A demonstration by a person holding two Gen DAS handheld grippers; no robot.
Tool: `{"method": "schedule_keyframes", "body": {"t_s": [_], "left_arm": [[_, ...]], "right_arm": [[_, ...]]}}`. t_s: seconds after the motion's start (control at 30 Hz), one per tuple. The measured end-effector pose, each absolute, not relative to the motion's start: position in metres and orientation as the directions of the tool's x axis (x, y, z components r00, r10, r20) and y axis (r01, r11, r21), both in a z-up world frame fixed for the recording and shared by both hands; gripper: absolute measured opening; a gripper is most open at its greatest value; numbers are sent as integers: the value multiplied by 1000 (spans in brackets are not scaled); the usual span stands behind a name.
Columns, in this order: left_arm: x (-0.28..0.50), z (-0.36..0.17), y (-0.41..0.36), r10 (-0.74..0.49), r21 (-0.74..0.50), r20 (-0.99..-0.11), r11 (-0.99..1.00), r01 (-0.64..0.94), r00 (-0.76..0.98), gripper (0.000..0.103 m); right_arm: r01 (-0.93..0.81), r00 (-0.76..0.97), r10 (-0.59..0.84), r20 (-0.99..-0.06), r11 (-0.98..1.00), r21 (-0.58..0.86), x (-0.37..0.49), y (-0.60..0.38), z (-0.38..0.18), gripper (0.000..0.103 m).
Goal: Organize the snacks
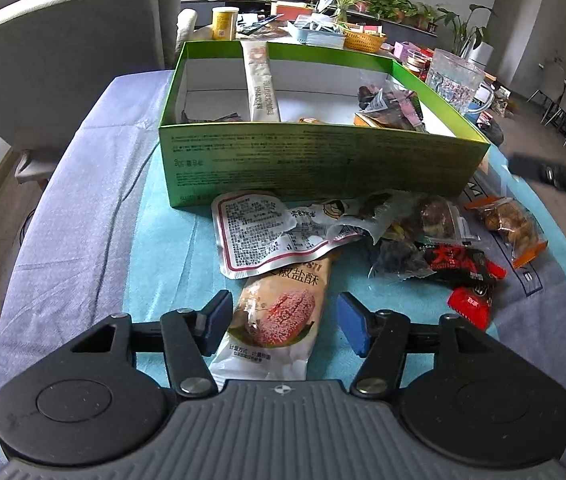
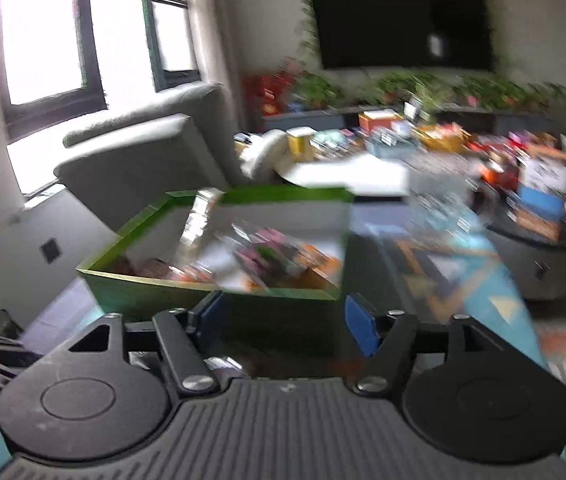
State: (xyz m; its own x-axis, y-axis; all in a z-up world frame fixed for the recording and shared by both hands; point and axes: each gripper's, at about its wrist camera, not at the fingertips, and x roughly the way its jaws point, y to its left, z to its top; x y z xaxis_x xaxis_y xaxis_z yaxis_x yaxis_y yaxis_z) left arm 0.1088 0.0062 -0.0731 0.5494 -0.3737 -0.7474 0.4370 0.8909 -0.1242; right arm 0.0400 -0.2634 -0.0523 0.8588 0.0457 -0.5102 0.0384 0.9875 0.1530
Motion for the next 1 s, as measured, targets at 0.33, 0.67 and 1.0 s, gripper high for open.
{"method": "schedule_keyframes", "body": {"t_s": [0.33, 0.67, 1.0], "left_arm": [[104, -79, 2, -351, -64, -730, 889, 453, 586, 51], [89, -74, 7, -385, -93, -728, 875, 474, 567, 41], [79, -55, 14, -402, -104, -700, 875, 474, 590, 40]], "right_arm": [[115, 787, -23, -616, 987, 110, 34, -268, -91, 33], [121, 773, -34, -634, 988, 94, 44, -272, -103, 34], [121, 768, -53, -638, 991, 64, 41, -264, -100, 34]]}}
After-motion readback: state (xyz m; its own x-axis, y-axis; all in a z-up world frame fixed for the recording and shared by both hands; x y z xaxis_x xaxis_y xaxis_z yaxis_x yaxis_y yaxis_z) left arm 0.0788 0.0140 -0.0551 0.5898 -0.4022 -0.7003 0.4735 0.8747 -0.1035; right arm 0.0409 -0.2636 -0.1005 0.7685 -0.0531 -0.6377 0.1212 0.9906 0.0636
